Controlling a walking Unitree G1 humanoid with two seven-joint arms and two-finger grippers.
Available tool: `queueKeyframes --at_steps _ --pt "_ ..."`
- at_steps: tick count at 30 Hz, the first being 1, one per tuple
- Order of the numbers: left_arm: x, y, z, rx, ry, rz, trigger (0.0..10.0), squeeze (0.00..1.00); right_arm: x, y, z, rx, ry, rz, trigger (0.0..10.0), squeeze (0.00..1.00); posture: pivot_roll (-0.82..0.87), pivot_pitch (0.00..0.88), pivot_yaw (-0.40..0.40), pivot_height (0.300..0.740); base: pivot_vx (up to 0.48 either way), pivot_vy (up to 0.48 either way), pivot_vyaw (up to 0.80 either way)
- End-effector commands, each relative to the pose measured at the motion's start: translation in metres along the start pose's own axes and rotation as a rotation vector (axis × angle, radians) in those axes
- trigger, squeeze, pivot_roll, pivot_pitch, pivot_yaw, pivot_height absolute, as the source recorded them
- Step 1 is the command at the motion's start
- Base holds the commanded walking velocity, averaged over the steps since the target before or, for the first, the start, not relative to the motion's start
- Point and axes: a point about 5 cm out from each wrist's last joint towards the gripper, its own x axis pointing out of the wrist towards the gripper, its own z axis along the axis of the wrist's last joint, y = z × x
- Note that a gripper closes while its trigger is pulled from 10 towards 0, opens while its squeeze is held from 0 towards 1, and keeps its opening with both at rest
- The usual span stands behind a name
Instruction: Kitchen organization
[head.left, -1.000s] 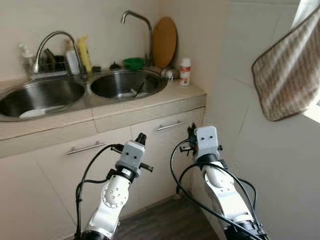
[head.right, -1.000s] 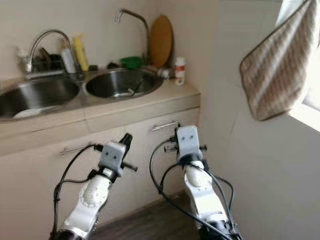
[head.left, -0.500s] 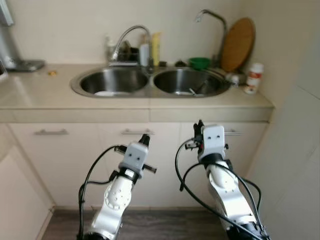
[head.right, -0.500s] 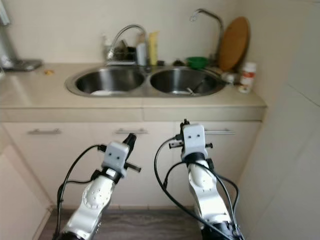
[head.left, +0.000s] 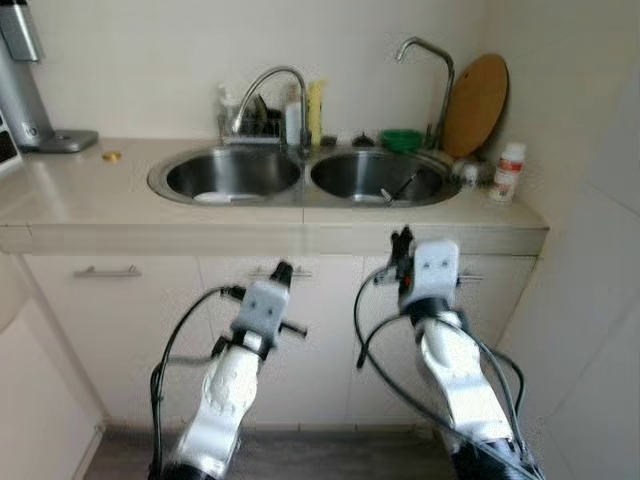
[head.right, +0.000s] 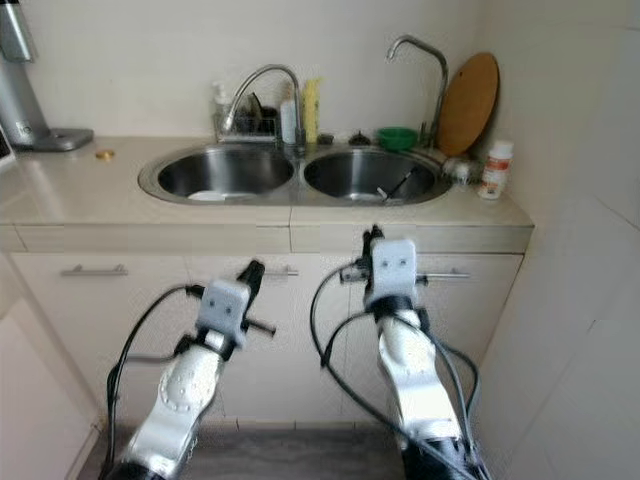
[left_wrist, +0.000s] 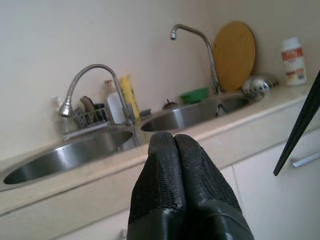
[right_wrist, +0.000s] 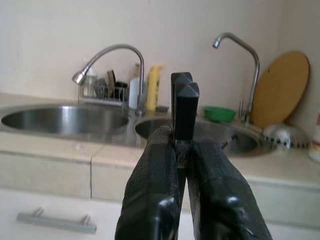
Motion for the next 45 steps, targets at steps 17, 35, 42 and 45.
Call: queueKeyframes --at_steps 17,35,42,45 --pt "0.025 0.026 0.046 0.019 -0.163 0.065 10.0 0.0 0.034 -0.015 0.098 0.062 -0.37 -0.049 10.0 0.0 0.05 0.0 -0.013 0.74 0.269 0.0 0.29" --pt "0.026 0.026 0.049 0.012 -0.157 0.061 10.0 0.0 0.034 -0.01 0.088 0.098 -0.324 -0.047 10.0 0.0 0.06 0.0 -0.017 0.74 0.16 0.0 0.16" --pt "0.027 0.028 0.05 0.01 -0.16 0.064 10.0 0.0 0.033 -0.009 0.085 0.095 -0.308 -0.051 10.0 0.0 0.05 0.0 -0.017 0.74 0.245 0.0 0.0" --pt "0.026 0.027 0.049 0.01 -0.156 0.063 10.0 0.0 0.033 -0.009 0.083 0.095 -0.304 -0.052 10.0 0.0 0.05 0.0 -0.016 0.74 0.255 0.0 0.0"
